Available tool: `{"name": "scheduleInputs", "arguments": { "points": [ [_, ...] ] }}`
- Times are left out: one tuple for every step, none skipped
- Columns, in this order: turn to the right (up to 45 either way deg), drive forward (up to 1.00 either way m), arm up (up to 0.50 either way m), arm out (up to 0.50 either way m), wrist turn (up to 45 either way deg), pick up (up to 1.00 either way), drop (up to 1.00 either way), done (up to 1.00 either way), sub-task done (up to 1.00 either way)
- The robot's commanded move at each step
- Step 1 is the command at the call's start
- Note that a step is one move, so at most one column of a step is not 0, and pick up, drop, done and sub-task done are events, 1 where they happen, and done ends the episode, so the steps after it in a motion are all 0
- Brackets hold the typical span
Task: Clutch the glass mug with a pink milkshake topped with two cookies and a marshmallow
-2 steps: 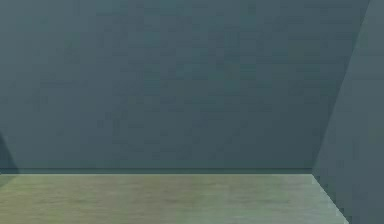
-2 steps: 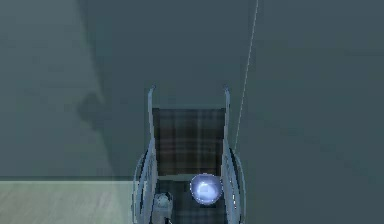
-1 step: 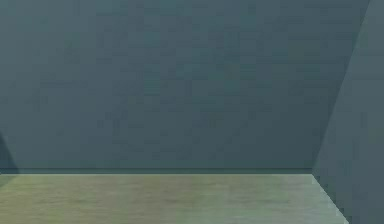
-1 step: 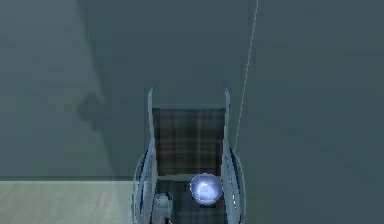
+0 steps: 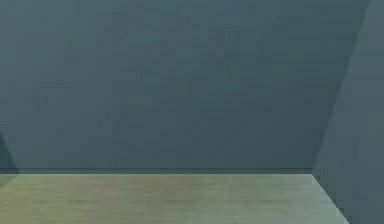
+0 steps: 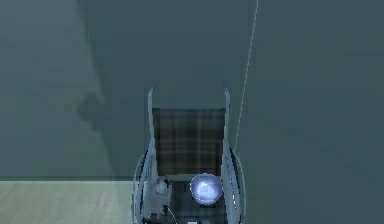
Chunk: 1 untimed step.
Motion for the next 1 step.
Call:
{"name": "scheduleInputs", "arguments": {
  "points": [
    [0.0,0.00,0.00,0.00,0.0,0.00,0.00,1.00,0.00]
  ]
}}
